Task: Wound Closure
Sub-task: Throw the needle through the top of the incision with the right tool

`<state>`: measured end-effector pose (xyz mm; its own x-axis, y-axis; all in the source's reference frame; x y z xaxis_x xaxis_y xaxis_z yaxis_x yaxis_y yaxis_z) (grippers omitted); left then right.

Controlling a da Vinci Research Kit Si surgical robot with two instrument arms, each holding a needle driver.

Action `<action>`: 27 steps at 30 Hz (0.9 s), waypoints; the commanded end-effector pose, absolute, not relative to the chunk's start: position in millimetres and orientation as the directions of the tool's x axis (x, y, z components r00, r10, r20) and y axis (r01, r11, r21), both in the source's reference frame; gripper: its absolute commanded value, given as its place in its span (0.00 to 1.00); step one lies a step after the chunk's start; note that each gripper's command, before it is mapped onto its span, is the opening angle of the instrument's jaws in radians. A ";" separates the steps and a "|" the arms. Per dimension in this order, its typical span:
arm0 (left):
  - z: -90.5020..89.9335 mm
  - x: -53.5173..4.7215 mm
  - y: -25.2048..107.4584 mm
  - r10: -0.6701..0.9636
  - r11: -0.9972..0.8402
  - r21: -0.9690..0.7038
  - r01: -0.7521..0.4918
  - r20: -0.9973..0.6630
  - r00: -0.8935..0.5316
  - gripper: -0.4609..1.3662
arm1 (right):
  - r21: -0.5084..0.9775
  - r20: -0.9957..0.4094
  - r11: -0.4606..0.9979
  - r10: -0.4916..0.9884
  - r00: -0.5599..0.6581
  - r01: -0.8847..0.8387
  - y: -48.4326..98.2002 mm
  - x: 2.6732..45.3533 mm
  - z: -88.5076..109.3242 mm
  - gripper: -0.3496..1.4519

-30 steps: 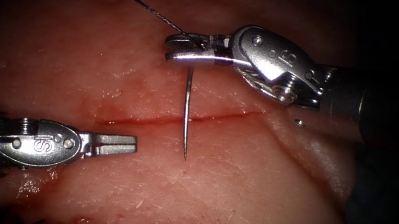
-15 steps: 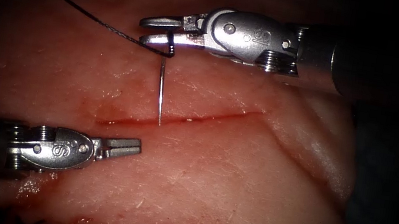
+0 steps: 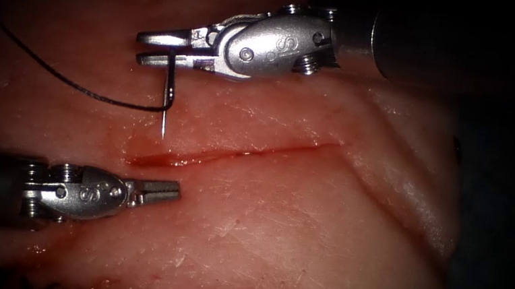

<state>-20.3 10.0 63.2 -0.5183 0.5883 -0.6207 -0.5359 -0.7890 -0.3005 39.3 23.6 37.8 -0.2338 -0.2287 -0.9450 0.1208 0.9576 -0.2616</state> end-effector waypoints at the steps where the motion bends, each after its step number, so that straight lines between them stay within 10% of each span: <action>1: 63.3 -20.4 9.8 0.597 -0.786 -0.312 -0.534 -0.608 -0.524 0.13 | -0.275 -0.941 0.955 -0.244 -0.235 0.111 23.7 39.3 37.7 0.00; 27: 63.7 -19.5 8.7 0.624 -0.772 -0.339 -0.537 -0.565 -0.540 0.17 | -0.446 -0.876 0.891 -0.415 -0.245 0.085 23.8 38.8 39.2 0.00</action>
<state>-19.5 8.7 63.6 -0.5405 0.6235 -0.5649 -0.5387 -0.7722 -0.3369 38.8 23.8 39.2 -0.2447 -0.4158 -0.8759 0.0932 0.8891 -0.4481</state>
